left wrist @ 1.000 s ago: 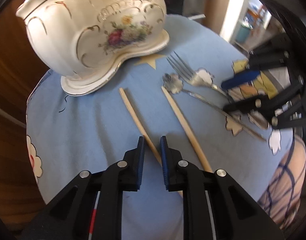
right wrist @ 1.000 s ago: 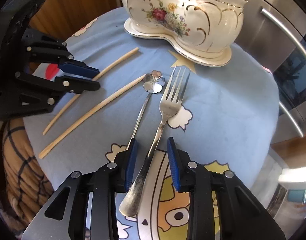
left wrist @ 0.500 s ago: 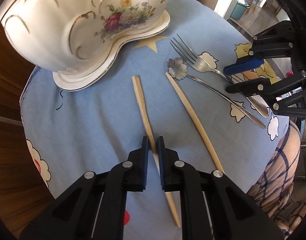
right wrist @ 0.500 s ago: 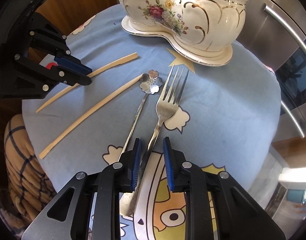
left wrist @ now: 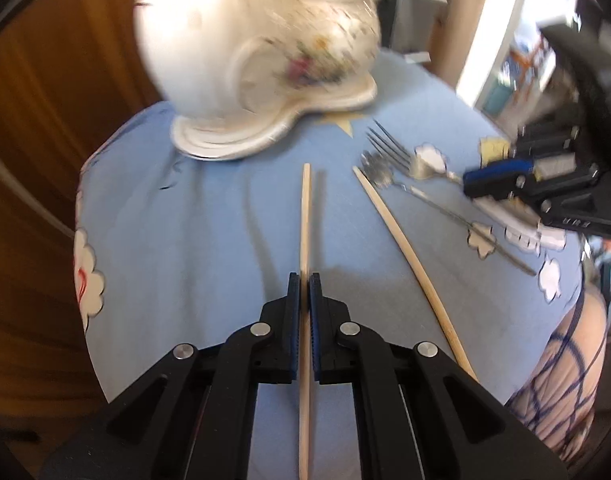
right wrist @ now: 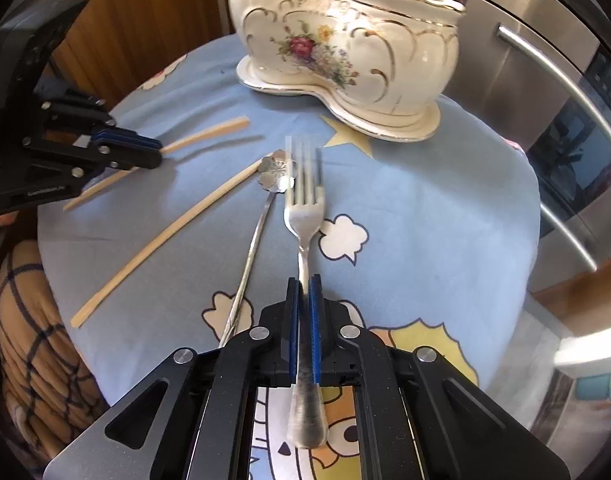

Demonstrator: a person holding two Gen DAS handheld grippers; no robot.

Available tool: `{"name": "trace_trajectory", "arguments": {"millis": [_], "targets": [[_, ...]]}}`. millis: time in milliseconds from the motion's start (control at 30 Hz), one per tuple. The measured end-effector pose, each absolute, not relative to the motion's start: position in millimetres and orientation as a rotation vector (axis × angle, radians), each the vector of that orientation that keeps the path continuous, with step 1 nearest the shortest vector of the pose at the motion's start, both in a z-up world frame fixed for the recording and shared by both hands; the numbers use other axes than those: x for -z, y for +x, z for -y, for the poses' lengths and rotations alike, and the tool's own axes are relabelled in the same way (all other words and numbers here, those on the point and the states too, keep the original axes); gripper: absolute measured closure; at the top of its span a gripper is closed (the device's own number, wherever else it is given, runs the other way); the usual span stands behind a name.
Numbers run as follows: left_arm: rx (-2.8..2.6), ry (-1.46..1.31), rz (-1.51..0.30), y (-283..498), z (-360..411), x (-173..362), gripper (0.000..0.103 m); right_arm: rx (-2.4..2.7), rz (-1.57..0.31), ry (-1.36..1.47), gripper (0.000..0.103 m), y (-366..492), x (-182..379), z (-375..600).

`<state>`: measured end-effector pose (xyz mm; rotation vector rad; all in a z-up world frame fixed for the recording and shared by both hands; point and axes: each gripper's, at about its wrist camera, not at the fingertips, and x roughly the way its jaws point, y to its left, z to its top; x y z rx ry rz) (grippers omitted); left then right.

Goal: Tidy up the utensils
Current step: 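Grasp a chopstick with the left tool while the right tool grasps a silver fork, then lift the chopstick and silver fork and carry both over the porcelain holder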

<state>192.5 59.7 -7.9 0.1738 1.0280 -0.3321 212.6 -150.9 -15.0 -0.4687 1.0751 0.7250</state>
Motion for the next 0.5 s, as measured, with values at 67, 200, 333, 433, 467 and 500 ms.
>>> {"name": "trace_trajectory", "arguments": {"millis": [67, 200, 333, 433, 467, 500], "targets": [[0.316, 0.101, -0.982, 186.2, -74.2, 4.3, 0.099, -0.729, -1.071, -0.434, 0.097, 213.0, 15.5, 155.4], [0.304, -0.039, -0.873, 175.6, -99.8, -6.5, 0.099, -0.736, -1.056, -0.384, 0.097, 213.1, 11.4, 163.7], [0.27, -0.142, -0.777, 165.0, -116.8, -17.7, 0.099, -0.748, -1.032, -0.335, 0.097, 215.1, 5.5, 167.1], [0.238, -0.186, -0.724, 160.6, -122.0, -26.5, 0.099, -0.756, -0.996, -0.276, 0.097, 214.9, -2.8, 174.1], [0.226, -0.196, -0.702, 161.7, -120.3, -30.5, 0.099, -0.758, -0.985, -0.264, 0.097, 214.3, -4.6, 174.9], [0.213, -0.198, -0.679, 159.9, -121.3, -33.8, 0.099, -0.76, -0.969, -0.248, 0.097, 213.2, -7.1, 177.0]]}}
